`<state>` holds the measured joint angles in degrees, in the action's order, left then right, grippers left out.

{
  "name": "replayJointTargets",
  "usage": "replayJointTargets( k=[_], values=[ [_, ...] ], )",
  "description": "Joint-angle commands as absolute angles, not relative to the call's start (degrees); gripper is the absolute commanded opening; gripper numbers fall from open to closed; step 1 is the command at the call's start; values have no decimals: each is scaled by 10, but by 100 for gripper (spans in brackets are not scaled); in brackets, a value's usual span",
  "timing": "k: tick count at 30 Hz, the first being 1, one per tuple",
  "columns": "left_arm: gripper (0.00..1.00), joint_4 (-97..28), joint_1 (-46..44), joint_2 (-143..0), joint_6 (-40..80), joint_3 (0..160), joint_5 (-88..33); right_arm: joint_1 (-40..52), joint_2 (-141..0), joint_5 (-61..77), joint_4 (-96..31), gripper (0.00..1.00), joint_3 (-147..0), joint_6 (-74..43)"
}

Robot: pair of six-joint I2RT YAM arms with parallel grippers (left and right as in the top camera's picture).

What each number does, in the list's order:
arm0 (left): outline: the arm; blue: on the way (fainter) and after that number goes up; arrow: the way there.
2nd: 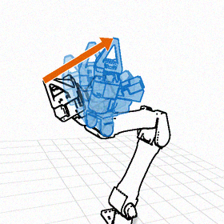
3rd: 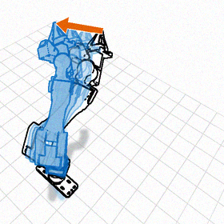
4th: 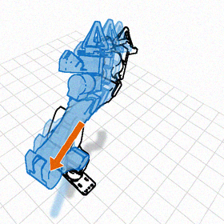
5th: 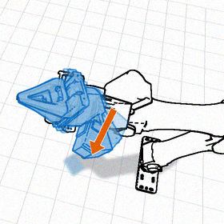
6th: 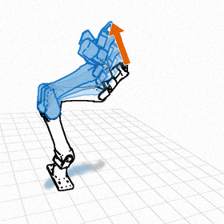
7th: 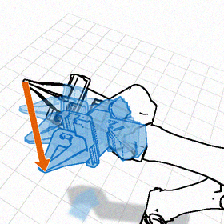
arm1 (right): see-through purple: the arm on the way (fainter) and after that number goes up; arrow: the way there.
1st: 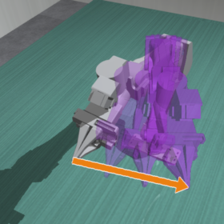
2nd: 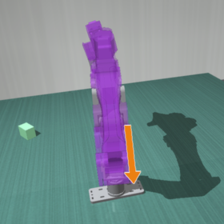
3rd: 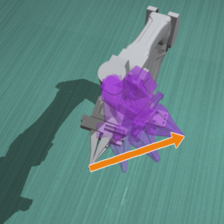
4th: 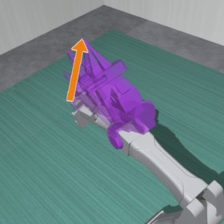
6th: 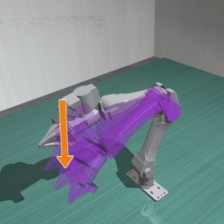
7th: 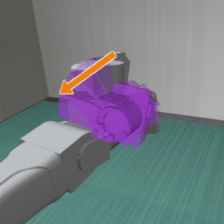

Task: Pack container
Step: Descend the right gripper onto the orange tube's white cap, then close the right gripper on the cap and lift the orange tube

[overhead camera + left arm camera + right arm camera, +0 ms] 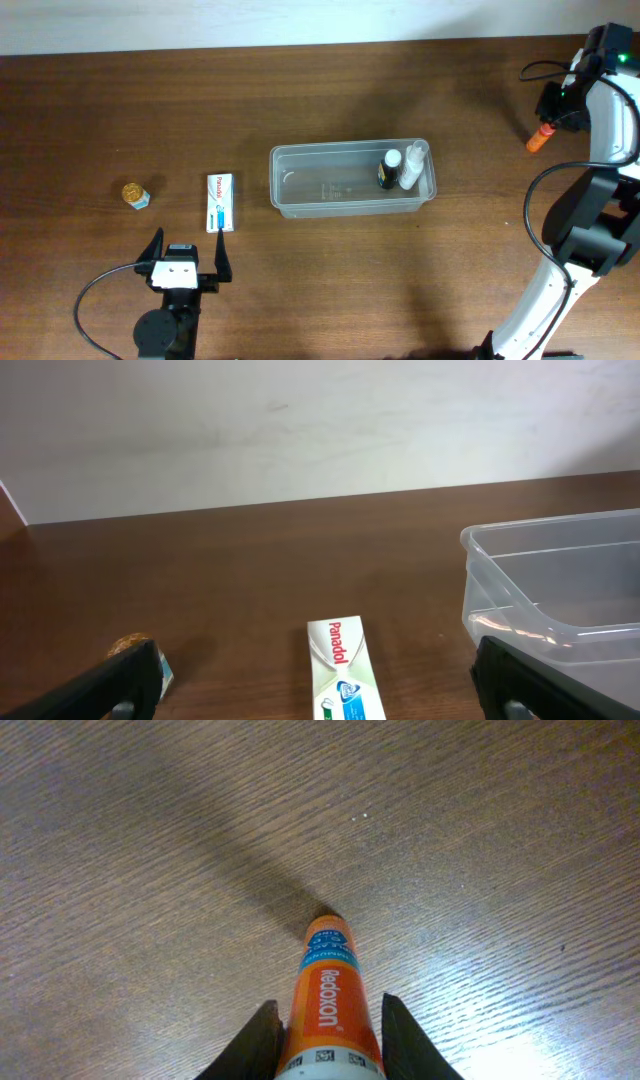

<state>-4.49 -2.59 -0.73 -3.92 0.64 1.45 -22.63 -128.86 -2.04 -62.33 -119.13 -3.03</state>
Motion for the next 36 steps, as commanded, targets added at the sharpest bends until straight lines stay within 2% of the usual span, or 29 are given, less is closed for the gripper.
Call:
replayJointTargets(
  k=[1, 16, 30, 36],
  values=[
    [99, -48, -23, -4, -48, 5, 8, -230, -1279, -19, -626, 22, -1207, -34],
    [99, -48, -23, -4, -48, 5, 8, -230, -1270, 11, -672, 22, -1243, -34],
    [99, -48, -23, -4, -48, 5, 8, -229, -1228, 96, -910, 23, -1460, -34],
    [99, -48, -23, -4, -48, 5, 8, -229, -1199, 104, -973, 23, -1502, -34]
  ],
)
